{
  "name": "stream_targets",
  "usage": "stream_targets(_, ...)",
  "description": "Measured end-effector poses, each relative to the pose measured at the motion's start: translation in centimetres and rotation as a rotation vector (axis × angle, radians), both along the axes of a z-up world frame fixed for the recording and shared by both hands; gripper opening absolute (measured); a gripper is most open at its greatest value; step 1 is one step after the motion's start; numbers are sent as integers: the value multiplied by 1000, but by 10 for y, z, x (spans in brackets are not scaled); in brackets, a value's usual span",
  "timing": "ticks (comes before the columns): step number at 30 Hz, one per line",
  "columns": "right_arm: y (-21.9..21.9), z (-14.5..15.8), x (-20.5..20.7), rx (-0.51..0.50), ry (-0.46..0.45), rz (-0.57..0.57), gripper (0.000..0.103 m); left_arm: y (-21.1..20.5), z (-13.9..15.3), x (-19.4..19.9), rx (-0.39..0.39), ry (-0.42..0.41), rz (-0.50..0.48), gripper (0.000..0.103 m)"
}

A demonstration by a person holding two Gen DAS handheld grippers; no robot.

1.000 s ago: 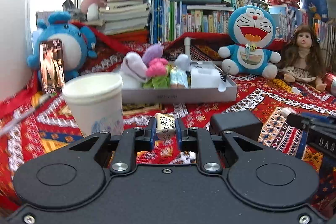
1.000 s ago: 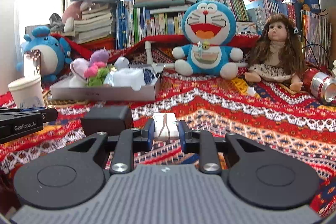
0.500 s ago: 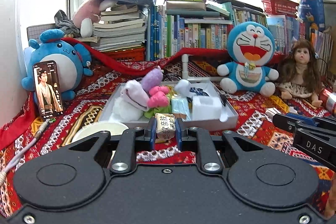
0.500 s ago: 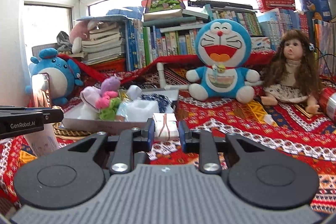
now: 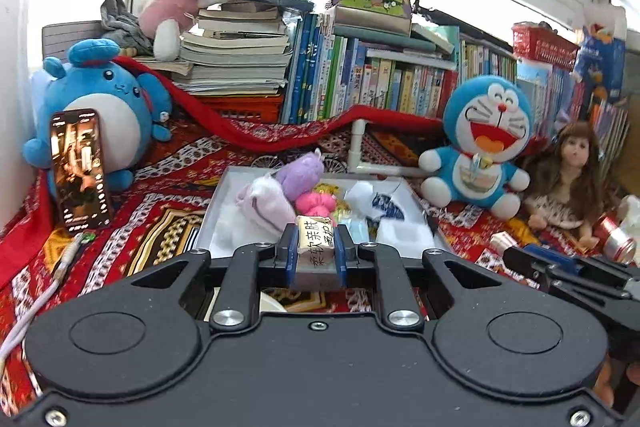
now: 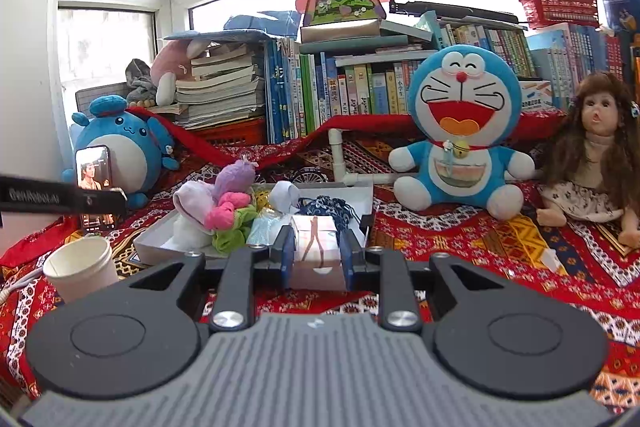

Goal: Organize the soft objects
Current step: 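Carry the cream block with the left tool while the right tool carries the white box to the tray, then lower the cream block into the tray and open the left tool while the right tool releases the box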

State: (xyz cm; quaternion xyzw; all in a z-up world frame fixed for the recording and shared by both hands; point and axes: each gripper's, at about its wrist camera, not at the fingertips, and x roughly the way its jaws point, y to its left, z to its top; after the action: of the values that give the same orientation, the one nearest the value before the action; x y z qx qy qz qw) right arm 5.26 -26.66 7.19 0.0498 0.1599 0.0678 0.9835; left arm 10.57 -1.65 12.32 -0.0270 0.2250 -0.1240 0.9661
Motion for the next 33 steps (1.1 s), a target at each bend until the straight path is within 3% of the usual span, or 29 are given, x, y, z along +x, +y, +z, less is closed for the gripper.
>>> stream_targets(8,5,13,25,-16,11,26,30,15,18,52,23,125,-44,17)
stream_targets(17,18,15,53,-10,60,85,30,23,9,103,45,264,-62,17)
stream_targets(23,36,6,84,38,166,179,30,26,-12,144,31,420,-91,17)
stream_targets(33,45,-19,142,124,343,194,30,30,-37,194,3,561,-110,18)
